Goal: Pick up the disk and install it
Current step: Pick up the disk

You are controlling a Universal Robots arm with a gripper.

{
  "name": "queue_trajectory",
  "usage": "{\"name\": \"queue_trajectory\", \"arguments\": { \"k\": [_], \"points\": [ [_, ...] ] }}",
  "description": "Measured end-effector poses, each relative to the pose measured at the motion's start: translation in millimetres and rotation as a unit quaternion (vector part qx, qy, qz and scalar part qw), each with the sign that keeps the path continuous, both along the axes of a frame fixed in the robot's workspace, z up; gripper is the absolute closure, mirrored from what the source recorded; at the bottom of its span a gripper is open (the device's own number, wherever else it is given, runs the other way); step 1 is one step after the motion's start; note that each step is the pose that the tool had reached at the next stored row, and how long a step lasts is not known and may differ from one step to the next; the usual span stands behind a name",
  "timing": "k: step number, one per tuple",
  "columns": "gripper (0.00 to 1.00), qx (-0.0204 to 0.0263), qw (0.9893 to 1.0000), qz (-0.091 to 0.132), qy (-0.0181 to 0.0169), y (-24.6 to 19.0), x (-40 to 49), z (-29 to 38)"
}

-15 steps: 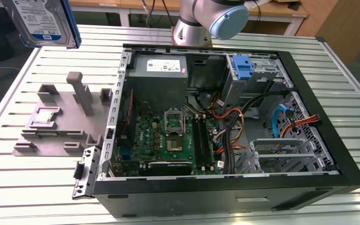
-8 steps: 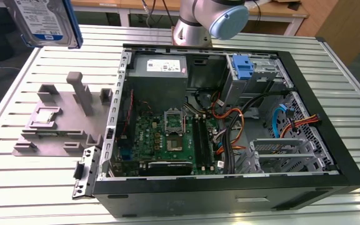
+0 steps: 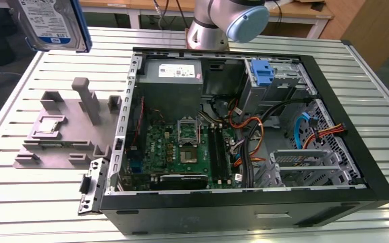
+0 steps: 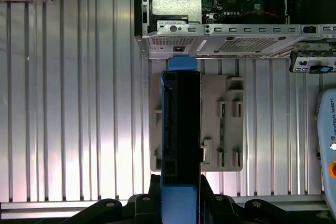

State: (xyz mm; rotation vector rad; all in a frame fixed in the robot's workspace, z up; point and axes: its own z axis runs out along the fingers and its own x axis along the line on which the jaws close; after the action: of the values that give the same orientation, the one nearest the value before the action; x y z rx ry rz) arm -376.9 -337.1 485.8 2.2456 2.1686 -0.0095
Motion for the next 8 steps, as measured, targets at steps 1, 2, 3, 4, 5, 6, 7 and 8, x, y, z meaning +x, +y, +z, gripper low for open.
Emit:
{"name": "queue_trajectory", "arguments": {
  "k": [1, 2, 3, 4, 5, 6, 7, 8],
  "points": [
    [0.64, 0.0, 1.0, 0.0, 0.0001, 0.0, 0.6, 0.0],
    [0.64, 0.0, 1.0, 0.0, 0.0, 0.0, 1.0, 0.0],
    [0.64, 0.0, 1.0, 0.0, 0.0, 0.0, 1.5, 0.0],
    [0.64, 0.0, 1.0, 0.0, 0.0, 0.0, 2.1, 0.0],
    [0.64, 0.0, 1.0, 0.0, 0.0, 0.0, 2.6, 0.0],
    [0.64, 0.0, 1.0, 0.0, 0.0001, 0.0, 3.2, 0.1],
    [0.64, 0.0, 1.0, 0.0, 0.0, 0.0, 3.7, 0.0],
    [0.64, 0.0, 1.0, 0.0, 0.0001, 0.0, 4.4, 0.0]
  ]
}}
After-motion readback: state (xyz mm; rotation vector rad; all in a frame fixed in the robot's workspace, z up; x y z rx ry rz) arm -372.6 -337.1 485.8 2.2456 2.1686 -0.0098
